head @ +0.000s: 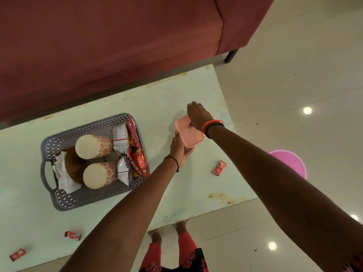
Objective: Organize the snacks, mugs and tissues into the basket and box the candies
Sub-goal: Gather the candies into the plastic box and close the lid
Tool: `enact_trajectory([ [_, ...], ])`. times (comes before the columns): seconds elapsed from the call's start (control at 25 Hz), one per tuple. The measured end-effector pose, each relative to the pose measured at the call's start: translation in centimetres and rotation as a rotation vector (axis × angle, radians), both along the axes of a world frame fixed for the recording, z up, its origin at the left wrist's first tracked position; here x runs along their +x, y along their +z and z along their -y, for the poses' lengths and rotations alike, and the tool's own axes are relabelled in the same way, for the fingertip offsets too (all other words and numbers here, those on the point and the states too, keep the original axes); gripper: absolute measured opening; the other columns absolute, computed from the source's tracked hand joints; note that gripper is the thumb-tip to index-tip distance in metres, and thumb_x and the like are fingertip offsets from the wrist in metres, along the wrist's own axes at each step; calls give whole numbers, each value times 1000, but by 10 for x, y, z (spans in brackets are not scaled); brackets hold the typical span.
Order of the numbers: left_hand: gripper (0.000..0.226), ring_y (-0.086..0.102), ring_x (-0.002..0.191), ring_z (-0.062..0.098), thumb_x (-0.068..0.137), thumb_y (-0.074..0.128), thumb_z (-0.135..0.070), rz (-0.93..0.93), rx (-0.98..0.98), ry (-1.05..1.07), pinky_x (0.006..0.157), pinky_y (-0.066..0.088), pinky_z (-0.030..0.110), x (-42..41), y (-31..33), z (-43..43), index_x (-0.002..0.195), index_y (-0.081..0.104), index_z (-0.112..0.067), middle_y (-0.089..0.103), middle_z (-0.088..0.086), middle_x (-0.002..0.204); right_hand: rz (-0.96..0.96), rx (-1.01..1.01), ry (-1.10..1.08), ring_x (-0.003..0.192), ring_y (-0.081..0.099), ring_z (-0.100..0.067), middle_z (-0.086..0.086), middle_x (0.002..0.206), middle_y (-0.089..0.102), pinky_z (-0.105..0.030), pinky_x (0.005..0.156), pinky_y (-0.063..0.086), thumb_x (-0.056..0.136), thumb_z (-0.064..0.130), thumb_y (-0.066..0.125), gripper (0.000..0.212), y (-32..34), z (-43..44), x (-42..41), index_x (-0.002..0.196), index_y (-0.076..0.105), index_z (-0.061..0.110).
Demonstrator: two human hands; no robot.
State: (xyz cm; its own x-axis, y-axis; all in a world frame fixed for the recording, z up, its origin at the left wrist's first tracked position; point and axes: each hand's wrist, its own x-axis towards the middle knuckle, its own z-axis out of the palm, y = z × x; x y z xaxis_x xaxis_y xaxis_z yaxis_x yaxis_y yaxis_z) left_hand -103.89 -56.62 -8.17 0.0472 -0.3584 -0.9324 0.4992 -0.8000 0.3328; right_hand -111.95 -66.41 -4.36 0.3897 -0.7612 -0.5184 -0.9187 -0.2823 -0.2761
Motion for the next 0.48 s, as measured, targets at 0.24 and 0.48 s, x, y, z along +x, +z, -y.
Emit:
enact_trajectory([
  [0.24,53,54,122,28,98,30,-51,3,12,10,100,49,36,0,2,4,136,43,-18,55,13,135,72,25,-108,101,59,-38,-24,109,59,-41,78,49,83,-10,56,24,4,-3,1,96,42,5],
  [0.48,61,55,122,25,97,21,-57,56,16,-55,105,43,33,0,12,-4,137,44,-17,57,11,134,134,46,-235,92,63,-38,-21,104,64,-40,73,51,79,1,68,41,10,-15,-10,114,46,1],
])
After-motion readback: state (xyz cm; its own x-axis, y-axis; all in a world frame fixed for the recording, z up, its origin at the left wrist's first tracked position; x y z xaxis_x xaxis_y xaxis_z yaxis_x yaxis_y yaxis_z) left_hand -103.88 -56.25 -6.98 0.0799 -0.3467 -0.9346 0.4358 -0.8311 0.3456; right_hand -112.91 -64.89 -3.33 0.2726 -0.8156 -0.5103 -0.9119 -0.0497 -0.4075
